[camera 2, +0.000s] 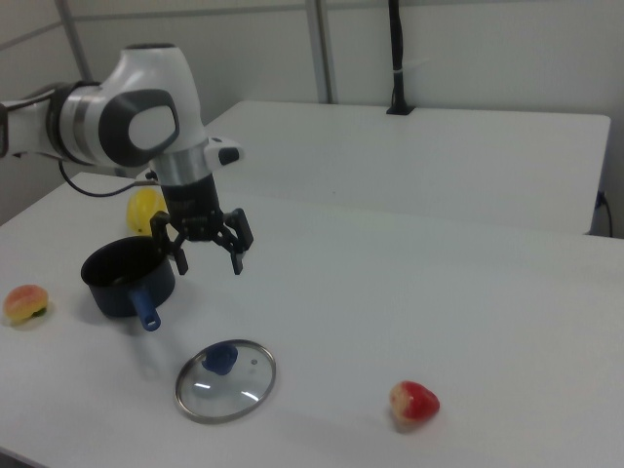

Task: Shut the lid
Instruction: 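Move the open gripper over the glass lid and lower to its blue knob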

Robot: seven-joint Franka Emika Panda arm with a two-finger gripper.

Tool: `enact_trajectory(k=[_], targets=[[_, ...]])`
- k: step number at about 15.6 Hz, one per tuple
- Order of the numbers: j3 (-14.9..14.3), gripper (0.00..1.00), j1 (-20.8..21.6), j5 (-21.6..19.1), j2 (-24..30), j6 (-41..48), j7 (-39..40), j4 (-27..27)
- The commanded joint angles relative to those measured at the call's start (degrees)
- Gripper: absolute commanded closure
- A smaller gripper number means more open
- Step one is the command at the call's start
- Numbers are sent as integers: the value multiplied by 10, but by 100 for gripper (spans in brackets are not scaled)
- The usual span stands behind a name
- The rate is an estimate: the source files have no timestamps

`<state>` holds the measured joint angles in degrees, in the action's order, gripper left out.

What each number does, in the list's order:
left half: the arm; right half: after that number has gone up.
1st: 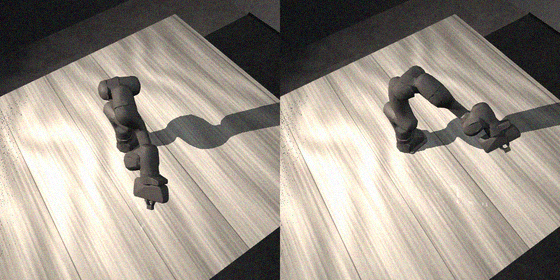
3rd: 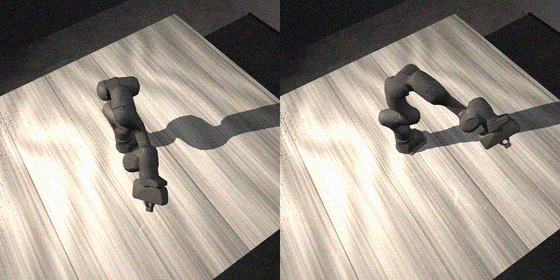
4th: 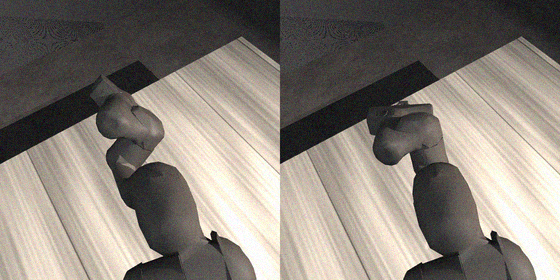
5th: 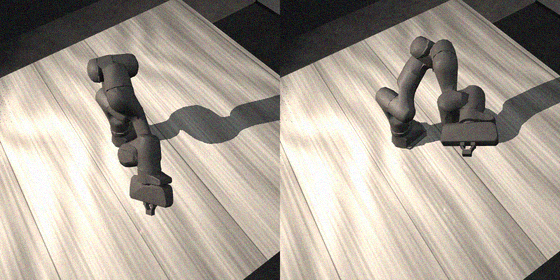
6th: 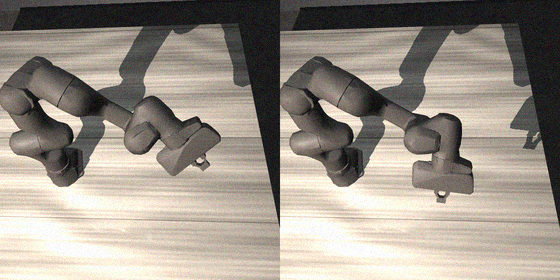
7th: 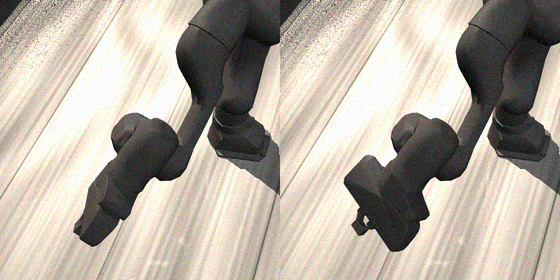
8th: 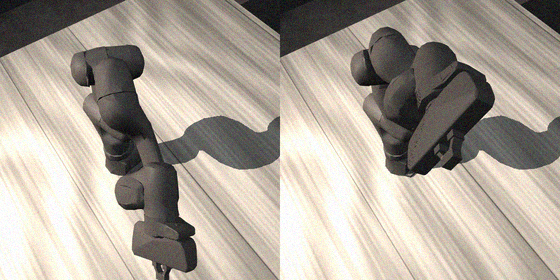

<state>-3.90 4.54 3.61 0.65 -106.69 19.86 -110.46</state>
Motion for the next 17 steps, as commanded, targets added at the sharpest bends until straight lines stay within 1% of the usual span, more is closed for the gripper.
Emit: enact_trajectory(k=[1,3,5,9,13,17], targets=[[-4,0,-4,8,15,-54,13,-55],[-6,0,-8,10,13,-66,13,-74],[-14,0,-10,10,12,-74,18,-91],[-15,0,-10,12,11,-115,18,-134],[-14,0,-10,37,4,-146,14,-171],[-14,0,-10,38,-10,-153,14,-177]])
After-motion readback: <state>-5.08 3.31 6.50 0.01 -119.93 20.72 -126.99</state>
